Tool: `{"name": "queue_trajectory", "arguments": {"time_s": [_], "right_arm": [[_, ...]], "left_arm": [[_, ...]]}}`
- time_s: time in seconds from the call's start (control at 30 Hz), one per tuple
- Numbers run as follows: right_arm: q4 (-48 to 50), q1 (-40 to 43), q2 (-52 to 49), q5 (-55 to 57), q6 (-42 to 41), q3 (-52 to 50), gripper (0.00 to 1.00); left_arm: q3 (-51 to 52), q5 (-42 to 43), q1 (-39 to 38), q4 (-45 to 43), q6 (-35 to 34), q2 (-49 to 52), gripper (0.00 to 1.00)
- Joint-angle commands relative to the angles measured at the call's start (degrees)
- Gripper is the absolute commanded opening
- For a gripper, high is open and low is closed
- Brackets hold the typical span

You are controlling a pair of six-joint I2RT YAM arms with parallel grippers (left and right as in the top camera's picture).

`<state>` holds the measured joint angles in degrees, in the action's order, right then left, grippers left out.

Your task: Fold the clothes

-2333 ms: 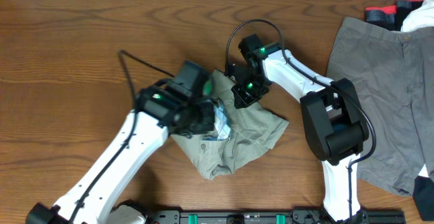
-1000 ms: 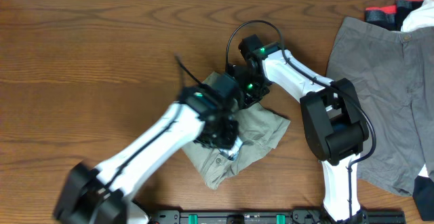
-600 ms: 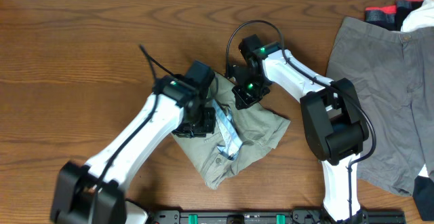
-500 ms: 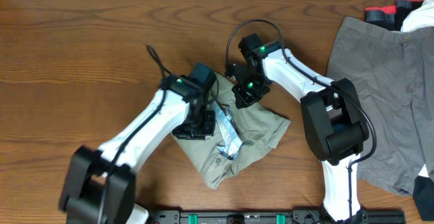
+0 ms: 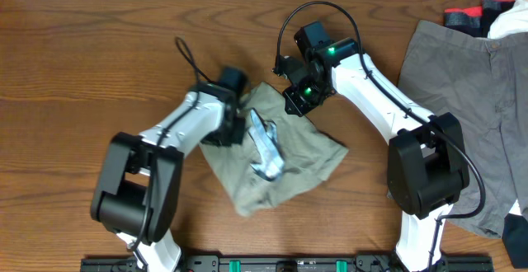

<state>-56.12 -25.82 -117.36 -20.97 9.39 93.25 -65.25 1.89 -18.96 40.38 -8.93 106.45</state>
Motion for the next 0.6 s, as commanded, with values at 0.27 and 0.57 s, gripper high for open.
{"name": "queue_trajectory", "arguments": {"time_s": [0.27,0.57], "right_arm": [[2.8,-0.5,0.5,-7.9,1.0,0.6,0.16],[2.6,-0.3,0.5,-7.7,1.0,0.6,0.16]], "left_arm": [[-9.8,7.1,14.6,-9.9,4.1,0.9,0.06],[-20.6,23.0,16.6,15.5,0.5,0.9,0.07]]}}
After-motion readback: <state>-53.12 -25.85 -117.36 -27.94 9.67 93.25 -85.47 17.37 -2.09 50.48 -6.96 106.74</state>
